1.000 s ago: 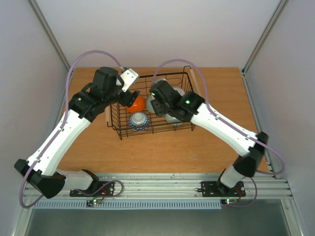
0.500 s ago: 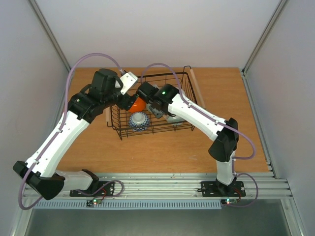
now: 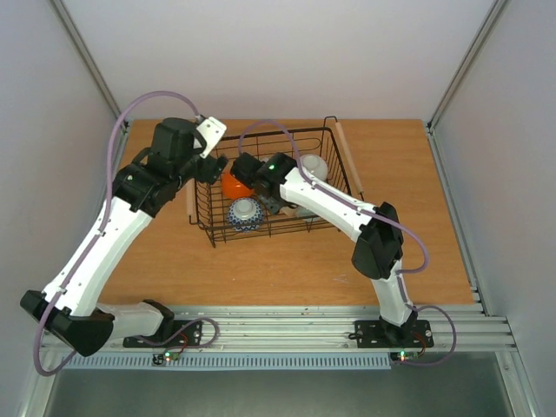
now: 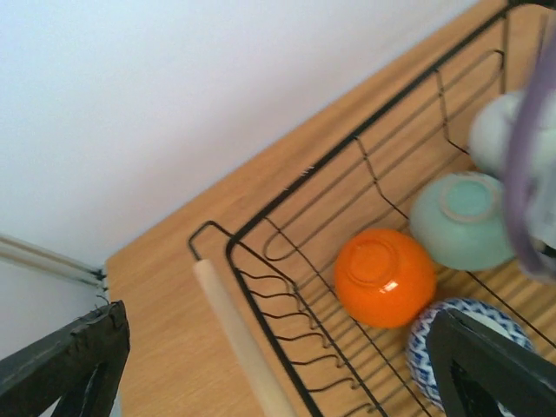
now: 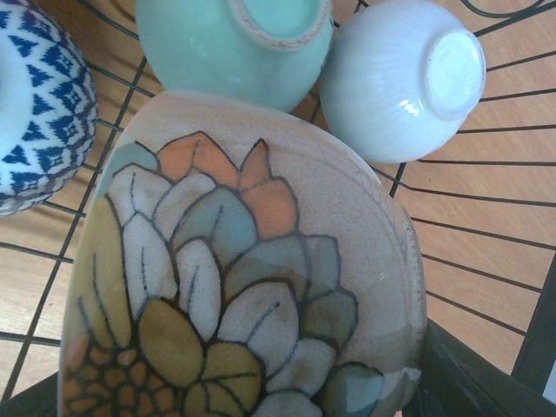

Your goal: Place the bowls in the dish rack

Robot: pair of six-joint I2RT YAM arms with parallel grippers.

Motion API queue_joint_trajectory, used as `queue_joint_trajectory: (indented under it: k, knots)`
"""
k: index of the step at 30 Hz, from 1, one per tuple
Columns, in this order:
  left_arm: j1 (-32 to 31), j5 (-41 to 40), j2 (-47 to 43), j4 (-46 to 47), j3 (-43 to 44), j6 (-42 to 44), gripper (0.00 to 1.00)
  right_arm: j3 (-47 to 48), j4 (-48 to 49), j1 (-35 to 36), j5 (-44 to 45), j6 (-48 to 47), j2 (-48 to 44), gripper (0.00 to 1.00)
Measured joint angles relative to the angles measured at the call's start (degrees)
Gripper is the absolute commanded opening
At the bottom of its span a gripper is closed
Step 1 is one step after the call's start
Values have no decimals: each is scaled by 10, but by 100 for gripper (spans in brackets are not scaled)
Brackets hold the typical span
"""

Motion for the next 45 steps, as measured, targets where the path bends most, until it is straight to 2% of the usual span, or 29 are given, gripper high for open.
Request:
queue_joint_trajectory:
  k: [11,24,27,29,33,35,41,45]
  knots:
    - [67,-14,-17,20,3,0,94,2,-5,7,-5,0,27,1]
    - [78,4,-26,19,10,-2,95,13,-28,5,18,7,80,2]
    - [78,9,-26,19,10,-2,95,25,-41,5,27,11,88,5]
    - [78,12,-26,19,10,-2,95,36,-50,7,33,15,98,10]
    - [78,17,-26,19,10,-3,95,54,-58,11,44,22,130,37]
    - [78,18,-25,19,10,-4,96,59,-59,16,59,24,144,47]
    - [78,20,-20,18,10,-4,97,71,-66,27,75,27,155,61]
    - [78,22,-19,18,10,-4,97,72,-66,27,75,28,155,79]
